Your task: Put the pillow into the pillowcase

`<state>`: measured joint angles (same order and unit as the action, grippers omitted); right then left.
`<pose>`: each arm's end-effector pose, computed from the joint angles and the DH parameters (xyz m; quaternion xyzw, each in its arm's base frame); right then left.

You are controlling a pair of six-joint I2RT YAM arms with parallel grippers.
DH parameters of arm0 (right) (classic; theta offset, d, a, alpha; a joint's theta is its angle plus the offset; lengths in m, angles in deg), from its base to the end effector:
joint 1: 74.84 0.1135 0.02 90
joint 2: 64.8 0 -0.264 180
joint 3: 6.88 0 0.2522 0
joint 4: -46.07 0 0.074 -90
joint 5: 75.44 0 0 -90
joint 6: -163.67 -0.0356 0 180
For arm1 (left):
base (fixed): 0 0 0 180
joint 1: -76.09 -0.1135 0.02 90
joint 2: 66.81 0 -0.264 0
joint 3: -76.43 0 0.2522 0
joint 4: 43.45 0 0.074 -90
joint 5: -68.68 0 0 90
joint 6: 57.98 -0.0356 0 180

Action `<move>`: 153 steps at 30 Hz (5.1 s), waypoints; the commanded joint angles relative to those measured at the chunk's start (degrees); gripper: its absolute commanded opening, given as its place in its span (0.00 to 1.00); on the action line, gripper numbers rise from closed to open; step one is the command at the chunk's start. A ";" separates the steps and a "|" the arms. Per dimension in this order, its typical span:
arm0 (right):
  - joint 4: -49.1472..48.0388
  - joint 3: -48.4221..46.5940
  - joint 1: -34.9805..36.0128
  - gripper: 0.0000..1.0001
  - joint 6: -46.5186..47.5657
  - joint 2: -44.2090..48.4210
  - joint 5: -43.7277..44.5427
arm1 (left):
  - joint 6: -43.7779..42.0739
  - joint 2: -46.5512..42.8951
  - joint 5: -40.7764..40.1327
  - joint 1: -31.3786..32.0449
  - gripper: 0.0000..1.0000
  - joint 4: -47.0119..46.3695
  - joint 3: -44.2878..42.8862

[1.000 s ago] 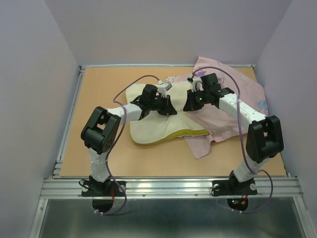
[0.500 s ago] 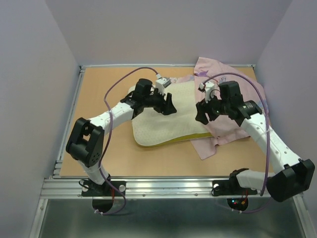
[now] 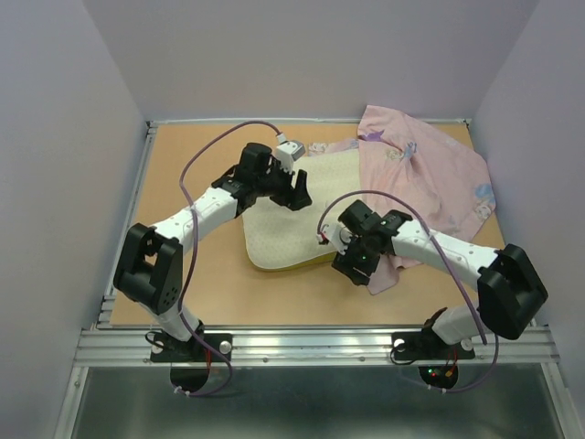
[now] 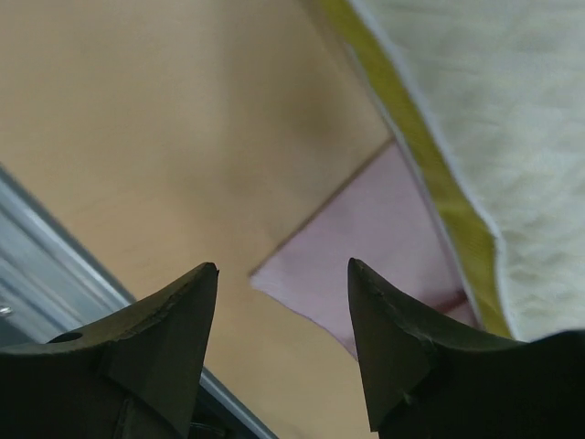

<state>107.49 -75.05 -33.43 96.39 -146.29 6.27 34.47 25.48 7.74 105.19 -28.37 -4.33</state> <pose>0.1879 0.1726 0.2111 -0.5329 0.8327 0.0922 0.1190 0.3163 -0.1959 0.2798 0.3181 0.7711 -0.3437 0.4314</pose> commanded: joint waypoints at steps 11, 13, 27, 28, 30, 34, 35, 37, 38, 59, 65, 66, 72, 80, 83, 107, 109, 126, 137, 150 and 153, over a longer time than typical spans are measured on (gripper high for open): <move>-2.92 -4.48 -11.79 0.68 3.56 10.40 12.93 | -11.43 16.43 -17.81 -3.35 0.61 8.08 -7.71; -3.62 -1.24 -11.79 0.67 5.05 5.66 14.27 | -10.20 16.78 -17.20 -4.84 0.58 7.91 -6.39; -22.08 -25.19 -12.76 0.64 6.55 -27.74 11.11 | -10.02 11.86 -16.49 -12.84 0.56 8.78 -2.60; -21.91 -26.78 -12.76 0.64 6.37 -28.45 10.76 | -10.10 12.03 -16.40 -13.02 0.57 8.79 -3.48; -20.60 -28.72 -12.75 0.64 5.06 -28.03 9.27 | -10.98 11.95 -15.01 -13.28 0.62 9.66 -6.55; -17.35 -22.34 -12.76 0.64 2.95 -17.85 5.23 | -11.08 9.23 -9.73 -13.11 0.73 10.71 -9.28; -16.64 -20.40 -12.76 0.64 2.25 -12.78 3.04 | -10.72 7.92 -8.85 -12.93 0.73 10.98 -9.72; -14.62 -14.51 -12.76 0.64 0.93 -7.48 0.31 | -10.37 6.51 -6.57 -12.06 0.75 11.77 -9.81; -13.83 -12.49 -12.76 0.64 1.36 -5.62 -2.05 | -9.85 5.63 -6.12 -11.44 0.76 11.95 -9.29; -15.49 -2.28 -9.24 0.50 1.89 -18.61 4.08 | -12.21 1.58 -6.30 -6.43 0.79 12.48 -5.87; -15.49 -1.75 -9.24 0.01 2.24 -19.58 2.32 | -16.60 0.70 -5.16 -1.77 0.80 14.58 -2.09; -15.49 -1.58 -9.24 0.01 2.24 -19.32 2.06 | -18.18 0.00 -2.46 -1.77 0.80 15.72 -1.38; -15.40 -1.48 -9.24 0.01 0.66 -16.16 0.39 | -32.41 -9.56 -1.07 0.76 0.99 19.68 6.43; -14.18 -3.24 -9.24 0.00 -0.92 -12.20 -4.97 | -35.51 -3.98 -13.76 6.41 0.99 11.52 14.79; -13.56 -3.51 -9.24 0.01 -0.84 -9.83 -7.96 | -32.17 1.65 -14.30 6.14 0.85 8.17 15.06; -11.10 -8.17 0.52 0.01 0.31 2.65 -28.61 | 11.96 9.74 18.77 -0.54 0.00 -15.32 5.21; -11.10 -8.95 0.52 0.01 -1.79 3.79 -31.60 | 10.20 12.64 15.95 -0.63 0.00 -12.05 5.39; -3.98 -11.43 -13.11 0.54 -9.89 8.46 5.19 | 6.24 12.21 14.18 -1.42 0.00 -7.47 10.32; -3.01 -5.36 -15.13 0.53 -10.86 4.77 22.00 | 6.24 12.21 14.18 -1.33 0.00 -7.65 9.87; -3.71 -11.83 -15.30 0.01 -12.35 -3.32 6.22 | 6.77 13.00 14.88 -1.07 0.00 -9.23 8.82; -1.87 -18.08 -15.30 0.01 -14.01 -3.23 -8.62 | 8.78 12.65 16.73 -0.89 0.00 -11.25 8.38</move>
<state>105.61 -83.10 -48.60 84.78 -150.70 15.17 42.43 38.75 26.34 104.62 -38.03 5.26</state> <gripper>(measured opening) 0.012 0.172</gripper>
